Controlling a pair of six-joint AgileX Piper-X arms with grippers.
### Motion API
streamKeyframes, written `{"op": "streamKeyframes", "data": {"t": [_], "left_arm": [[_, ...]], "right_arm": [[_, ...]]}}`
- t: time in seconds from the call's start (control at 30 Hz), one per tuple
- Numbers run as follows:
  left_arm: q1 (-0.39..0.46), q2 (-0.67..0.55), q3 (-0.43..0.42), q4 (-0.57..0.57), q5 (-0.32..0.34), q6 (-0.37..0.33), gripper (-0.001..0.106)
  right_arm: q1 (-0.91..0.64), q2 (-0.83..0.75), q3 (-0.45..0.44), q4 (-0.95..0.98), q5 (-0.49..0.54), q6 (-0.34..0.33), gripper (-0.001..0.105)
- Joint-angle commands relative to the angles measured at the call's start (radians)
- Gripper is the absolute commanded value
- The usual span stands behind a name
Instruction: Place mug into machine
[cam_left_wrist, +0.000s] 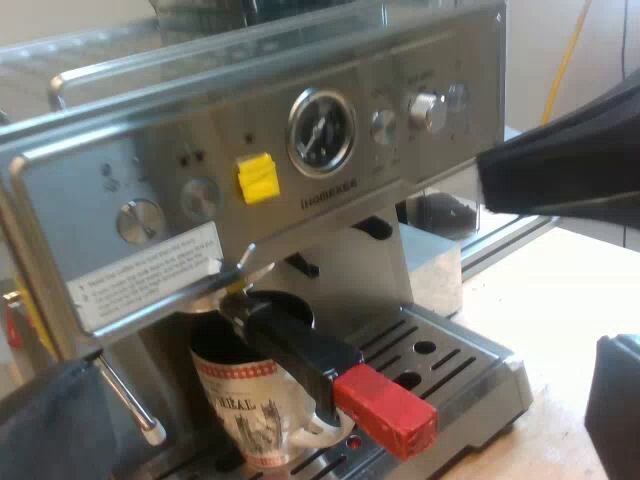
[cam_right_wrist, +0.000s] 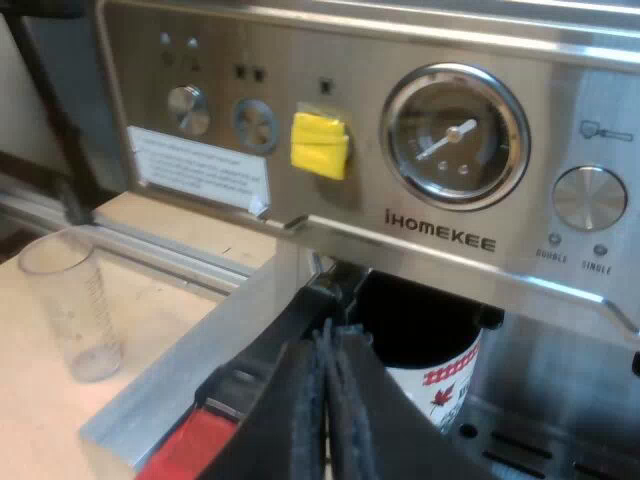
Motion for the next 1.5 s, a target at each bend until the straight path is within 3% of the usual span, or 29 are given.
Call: {"op": "streamKeyframes", "data": {"t": [0.03,0.1,0.23,0.6,0.8,1.0,1.5], "left_arm": [[-0.002,-0.033,-0.029,0.046,-0.010,-0.001,0.098],[-0.002,-0.059,-0.049,0.090,-0.010,-0.001,0.098],[-0.002,-0.073,-0.066,0.144,0.006,-0.001,0.098],[-0.002,-0.073,-0.066,0.144,0.062,-0.001,0.098],[-0.002,-0.073,-0.066,0.144,0.066,-0.001,0.098],[-0.002,-0.073,-0.066,0.144,0.066,-0.001,0.098],[-0.002,-0.073,-0.066,0.144,0.102,-0.001,0.098]], "right_arm": [[0.017,0.040,-0.049,-0.013,-0.002,-0.027,0.000],[0.027,0.062,-0.071,-0.015,0.005,-0.012,0.000],[0.042,0.138,-0.133,-0.015,0.093,0.088,0.000],[0.042,0.308,-0.291,-0.054,0.162,0.082,0.000],[0.040,0.390,-0.365,-0.054,0.249,0.078,0.000],[0.040,0.418,-0.374,-0.052,0.345,0.076,0.000],[-0.048,0.456,-0.404,-0.069,0.313,0.040,0.000]]}}
